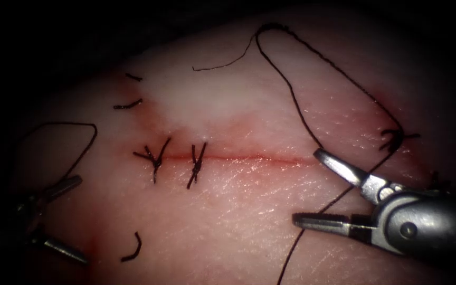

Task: Wound Closure
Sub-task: Use the right tool to snip the suture.

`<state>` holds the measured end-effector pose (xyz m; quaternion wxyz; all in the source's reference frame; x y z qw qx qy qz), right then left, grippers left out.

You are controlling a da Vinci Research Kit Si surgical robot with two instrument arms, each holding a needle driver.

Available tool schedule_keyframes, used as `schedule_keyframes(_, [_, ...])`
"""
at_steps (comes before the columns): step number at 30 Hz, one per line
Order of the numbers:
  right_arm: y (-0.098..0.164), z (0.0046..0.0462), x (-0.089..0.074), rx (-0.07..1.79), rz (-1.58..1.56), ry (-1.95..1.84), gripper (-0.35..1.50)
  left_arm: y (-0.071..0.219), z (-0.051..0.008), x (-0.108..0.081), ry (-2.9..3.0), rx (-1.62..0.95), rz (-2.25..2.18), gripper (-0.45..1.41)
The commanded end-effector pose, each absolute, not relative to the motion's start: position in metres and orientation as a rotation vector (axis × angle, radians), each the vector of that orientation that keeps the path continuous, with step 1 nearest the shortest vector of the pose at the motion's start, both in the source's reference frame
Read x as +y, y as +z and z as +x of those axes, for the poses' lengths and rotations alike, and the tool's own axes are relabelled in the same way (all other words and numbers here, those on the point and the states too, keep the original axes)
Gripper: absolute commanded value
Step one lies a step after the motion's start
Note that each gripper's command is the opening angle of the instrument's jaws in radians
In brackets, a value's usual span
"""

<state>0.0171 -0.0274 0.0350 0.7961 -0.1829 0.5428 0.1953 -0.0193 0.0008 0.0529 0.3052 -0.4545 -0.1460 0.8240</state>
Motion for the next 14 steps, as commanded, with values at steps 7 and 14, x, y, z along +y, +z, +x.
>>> schedule_keyframes(7, [0.0349, 0.0181, -0.0267, 1.165, -0.394, 0.419, 0.91, 0.0528, -0.0205, 0.0039, 2.199, -0.313, -1.212, 0.37])
schedule_keyframes(14, [0.0345, 0.0183, -0.0262, 1.160, -0.389, 0.424, 0.90, 0.0538, -0.0210, 0.0033, 2.204, -0.295, -1.211, 0.36])
